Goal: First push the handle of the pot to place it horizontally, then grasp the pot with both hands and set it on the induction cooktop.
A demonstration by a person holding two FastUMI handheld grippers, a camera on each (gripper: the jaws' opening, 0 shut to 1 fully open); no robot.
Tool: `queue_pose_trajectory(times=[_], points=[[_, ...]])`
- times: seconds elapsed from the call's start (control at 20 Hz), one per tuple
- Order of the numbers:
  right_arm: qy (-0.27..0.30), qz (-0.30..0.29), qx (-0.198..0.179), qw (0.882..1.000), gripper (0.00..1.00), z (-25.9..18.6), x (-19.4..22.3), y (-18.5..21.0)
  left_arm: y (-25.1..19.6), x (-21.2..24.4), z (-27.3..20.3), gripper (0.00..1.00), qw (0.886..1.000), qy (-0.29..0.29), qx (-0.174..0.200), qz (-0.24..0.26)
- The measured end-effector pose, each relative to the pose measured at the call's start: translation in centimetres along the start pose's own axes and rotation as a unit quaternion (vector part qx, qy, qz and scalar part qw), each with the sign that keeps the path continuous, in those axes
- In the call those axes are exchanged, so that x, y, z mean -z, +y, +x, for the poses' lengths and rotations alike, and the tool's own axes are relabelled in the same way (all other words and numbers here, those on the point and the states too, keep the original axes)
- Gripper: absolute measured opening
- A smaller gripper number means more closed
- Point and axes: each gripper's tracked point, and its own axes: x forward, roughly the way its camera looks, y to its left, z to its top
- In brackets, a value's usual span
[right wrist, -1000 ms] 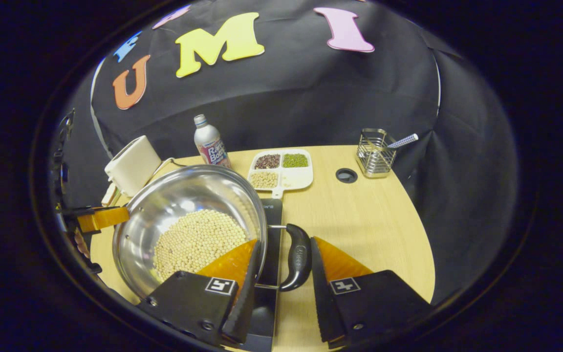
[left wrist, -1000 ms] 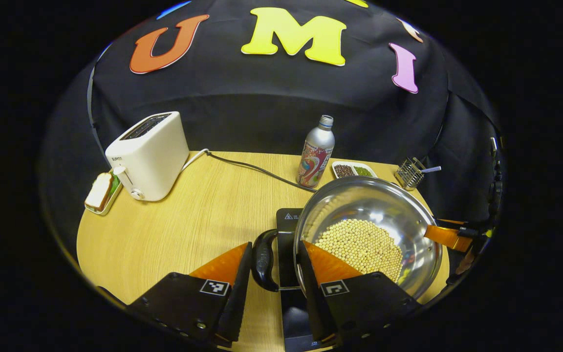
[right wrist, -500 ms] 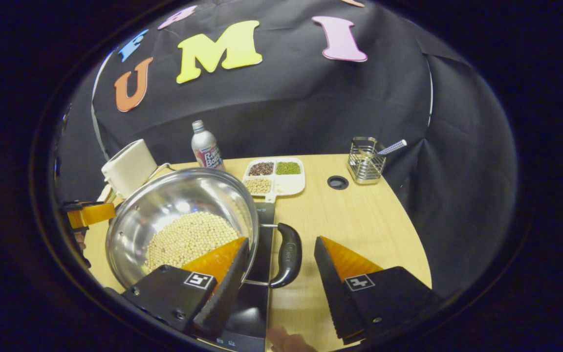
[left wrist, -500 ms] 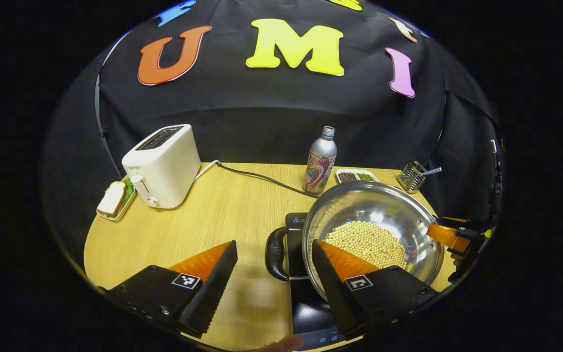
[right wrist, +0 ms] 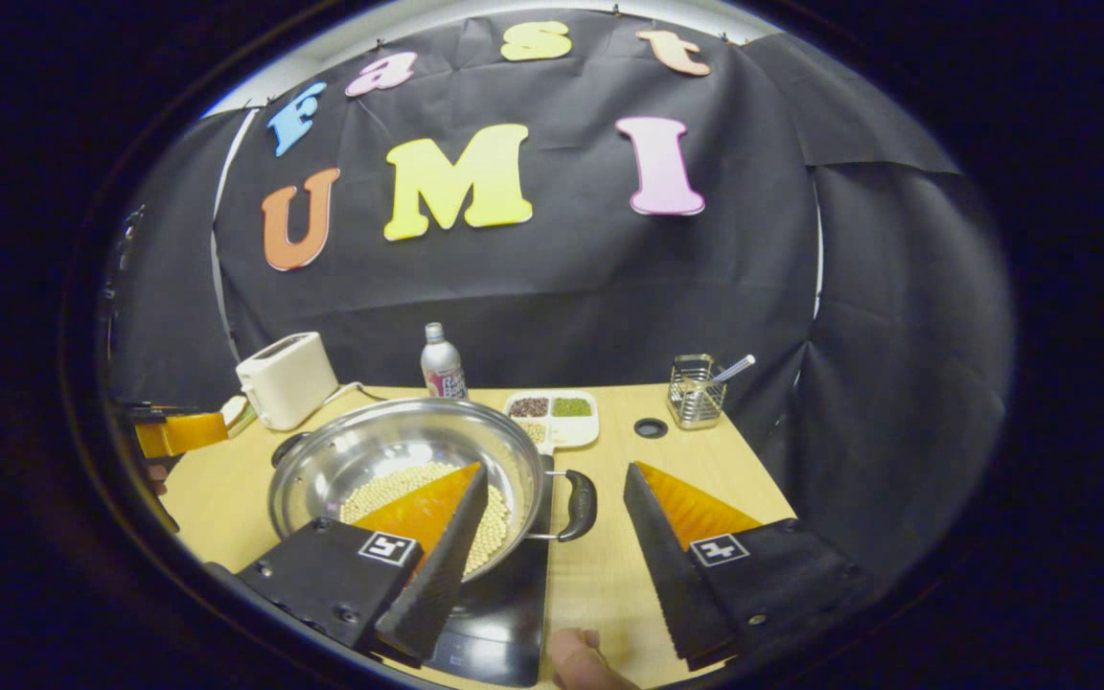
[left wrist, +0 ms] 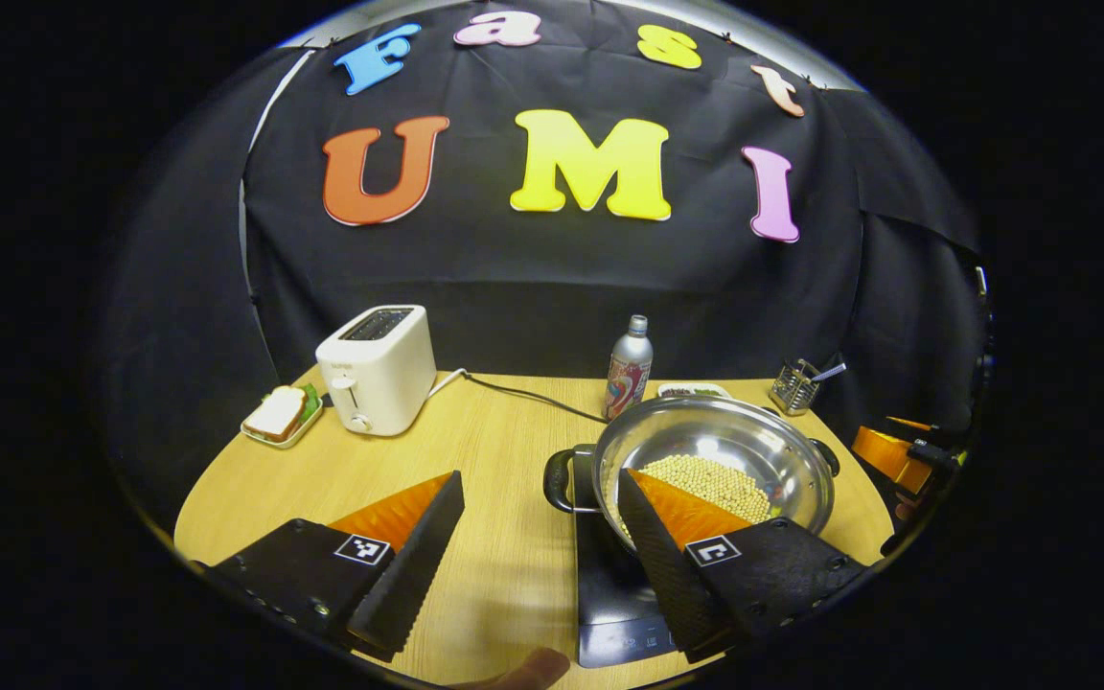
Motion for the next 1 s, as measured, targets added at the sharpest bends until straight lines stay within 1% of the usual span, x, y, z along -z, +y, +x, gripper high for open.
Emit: queue_pose_trajectory(times=[0.05, 0.1, 0.15, 0.2, 0.3, 0.4, 0.55, 0.65, 0.75, 0.85, 0.95, 1.0], points=[[-0.024, -0.004, -0.003, 1.000, 0.94, -1.5, -0.8, 0.4, 0.1, -0.4, -1.3, 0.96, 1.000, -0.020, -0.004, 0.000], [-0.040, -0.012, 0.003, 0.999, 0.93, -3.1, -1.1, 0.4, 0.0, -0.7, -2.7, 0.96, 0.999, -0.036, -0.005, -0.001], [-0.053, -0.016, 0.003, 0.998, 0.98, -4.6, -1.4, 0.6, -0.2, -1.1, -4.0, 0.96, 0.999, -0.050, -0.004, -0.003], [-0.062, -0.018, -0.002, 0.998, 1.00, -6.4, -1.4, 1.2, -0.4, -1.4, -5.4, 0.96, 0.998, -0.064, 0.001, -0.005], [-0.071, -0.018, -0.013, 0.997, 1.00, -9.3, -1.6, 2.2, -0.9, -2.2, -8.4, 0.96, 0.996, -0.090, 0.010, -0.006], [-0.082, -0.015, -0.014, 0.996, 1.00, -11.9, -1.8, 2.5, -1.1, -2.4, -11.2, 0.95, 0.994, -0.109, 0.015, -0.003], [-0.103, -0.008, -0.009, 0.995, 0.99, -16.2, -2.8, 2.7, -0.2, -3.4, -15.8, 0.96, 0.990, -0.137, -0.004, -0.007], [-0.123, -0.008, -0.004, 0.992, 0.99, -19.2, -4.0, 2.8, -0.1, -4.0, -18.6, 0.95, 0.988, -0.153, -0.005, -0.001], [-0.147, -0.015, -0.001, 0.989, 0.99, -22.2, -5.2, 2.9, 0.1, -4.5, -21.3, 0.95, 0.985, -0.171, -0.009, 0.002], [-0.175, -0.017, -0.013, 0.984, 0.99, -25.4, -6.4, 3.6, 0.3, -5.7, -23.8, 0.95, 0.979, -0.204, -0.012, -0.001], [-0.201, -0.011, -0.015, 0.979, 0.99, -28.0, -7.1, 3.7, 0.2, -5.8, -26.0, 0.95, 0.975, -0.222, -0.007, -0.010], [-0.210, -0.013, -0.017, 0.978, 1.00, -28.6, -7.1, 3.8, 0.3, -5.7, -26.8, 0.95, 0.973, -0.229, -0.005, -0.013]])
